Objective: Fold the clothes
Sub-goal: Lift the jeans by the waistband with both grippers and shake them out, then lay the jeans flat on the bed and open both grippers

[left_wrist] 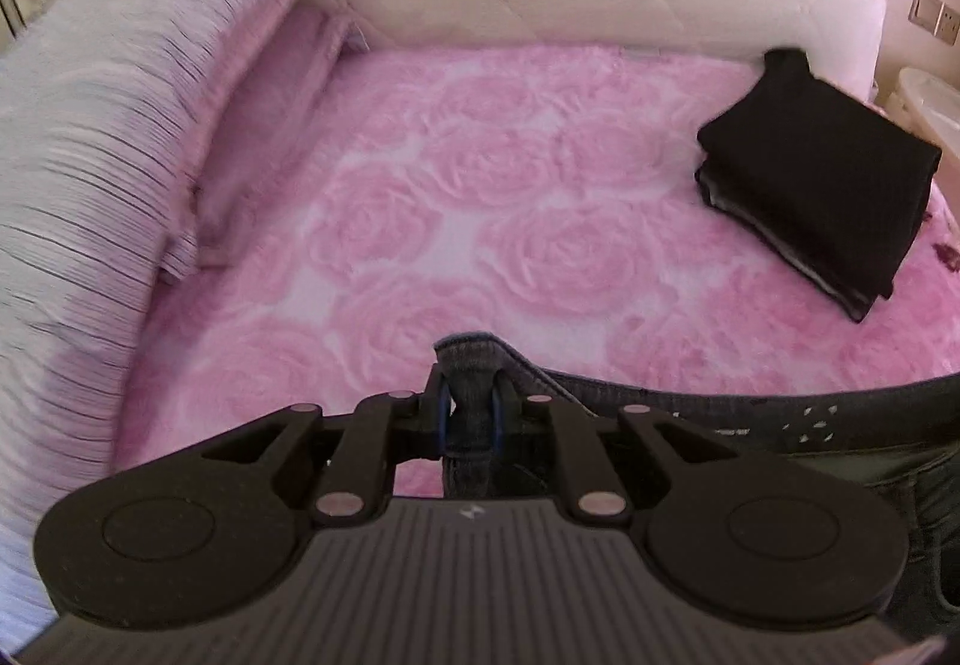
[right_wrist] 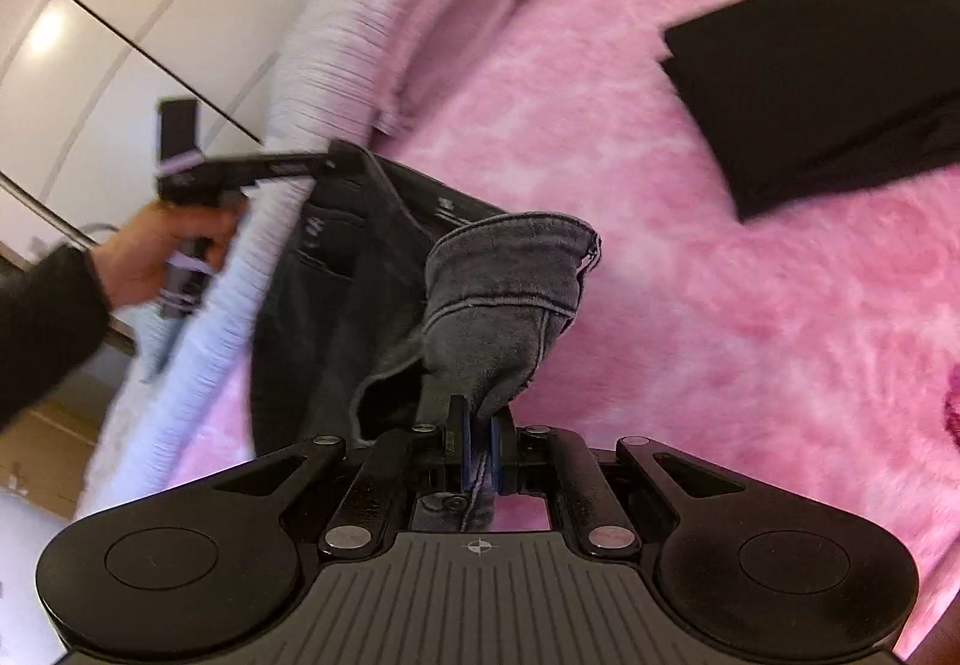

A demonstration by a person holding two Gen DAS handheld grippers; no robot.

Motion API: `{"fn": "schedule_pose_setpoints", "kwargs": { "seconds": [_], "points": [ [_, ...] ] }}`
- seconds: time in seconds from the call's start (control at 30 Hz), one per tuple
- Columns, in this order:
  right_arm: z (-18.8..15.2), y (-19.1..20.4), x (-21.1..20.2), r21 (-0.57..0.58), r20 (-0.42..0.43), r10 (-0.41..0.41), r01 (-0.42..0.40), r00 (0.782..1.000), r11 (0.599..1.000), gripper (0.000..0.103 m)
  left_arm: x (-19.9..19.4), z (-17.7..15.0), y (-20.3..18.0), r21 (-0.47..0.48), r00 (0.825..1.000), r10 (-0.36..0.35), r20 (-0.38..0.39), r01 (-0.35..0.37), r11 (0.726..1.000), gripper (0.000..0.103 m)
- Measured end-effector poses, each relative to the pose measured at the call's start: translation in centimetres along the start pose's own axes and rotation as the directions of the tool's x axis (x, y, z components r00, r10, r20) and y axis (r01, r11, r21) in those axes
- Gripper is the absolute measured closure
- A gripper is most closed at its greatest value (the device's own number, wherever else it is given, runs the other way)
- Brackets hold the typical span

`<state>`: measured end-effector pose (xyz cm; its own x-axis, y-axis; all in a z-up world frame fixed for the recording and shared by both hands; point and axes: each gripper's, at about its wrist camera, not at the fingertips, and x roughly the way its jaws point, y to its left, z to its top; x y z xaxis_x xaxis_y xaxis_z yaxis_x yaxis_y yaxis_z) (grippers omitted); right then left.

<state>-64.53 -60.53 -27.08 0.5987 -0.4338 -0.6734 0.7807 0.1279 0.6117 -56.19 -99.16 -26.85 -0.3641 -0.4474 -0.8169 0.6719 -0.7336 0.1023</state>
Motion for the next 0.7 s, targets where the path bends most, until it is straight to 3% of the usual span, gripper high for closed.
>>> {"fn": "schedule_pose_setpoints", "kwargs": {
  "seconds": [0.07, 0.17, 0.23, 0.3, 0.4, 0.47, 0.53, 0.63, 0.7],
  "points": [
    [-0.8, -1.6, 1.2, 0.041, -0.043, -0.034, 0.036, 0.998, 0.999, 0.098, 1.1, -0.5, 0.0, -0.011, 0.999, -0.012, -0.044, 0.011, 1.0, 0.065],
    [-1.0, -2.4, 1.7, -0.019, -0.079, -0.116, 0.115, 0.99, 0.993, 0.094, -0.3, -2.3, 0.6, 0.005, 0.998, 0.008, -0.058, -0.008, 1.0, 0.063],
    [-1.1, -2.3, 1.7, -0.096, -0.084, -0.185, 0.177, 0.979, 0.98, 0.069, -2.7, -4.0, 1.9, -0.042, 0.999, 0.016, -0.043, -0.018, 0.999, 0.058],
    [-1.0, -1.2, 1.1, -0.205, -0.052, -0.255, 0.239, 0.966, 0.949, 0.065, -6.0, -6.2, 3.4, -0.109, 0.999, 0.024, -0.026, -0.026, 0.994, 0.05],
    [-0.4, 0.9, 0.1, -0.315, 0.008, -0.306, 0.293, 0.952, 0.903, 0.065, -11.4, -10.5, 5.3, -0.214, 0.998, 0.053, -0.022, -0.056, 0.975, 0.05],
    [-0.4, 3.1, -0.3, -0.394, 0.042, -0.264, 0.259, 0.964, 0.882, 0.065, -15.2, -13.8, 6.4, -0.289, 0.998, 0.057, -0.018, -0.06, 0.955, 0.05],
    [-0.7, 5.4, 0.5, -0.455, 0.01, -0.197, 0.18, 0.98, 0.872, 0.065, -18.7, -17.5, 7.1, -0.337, 0.995, 0.092, -0.042, -0.101, 0.936, 0.049],
    [-2.4, 9.2, 3.3, -0.52, -0.091, -0.096, 0.034, 0.991, 0.854, 0.065, -23.7, -24.0, 6.4, -0.383, 0.984, 0.15, -0.094, -0.175, 0.907, 0.046],
    [-4.3, 12.0, 6.0, -0.559, -0.178, -0.04, -0.067, 0.983, 0.827, 0.065, -26.4, -29.1, 5.3, -0.391, 0.97, 0.183, -0.159, -0.232, 0.891, 0.041]
  ]
}}
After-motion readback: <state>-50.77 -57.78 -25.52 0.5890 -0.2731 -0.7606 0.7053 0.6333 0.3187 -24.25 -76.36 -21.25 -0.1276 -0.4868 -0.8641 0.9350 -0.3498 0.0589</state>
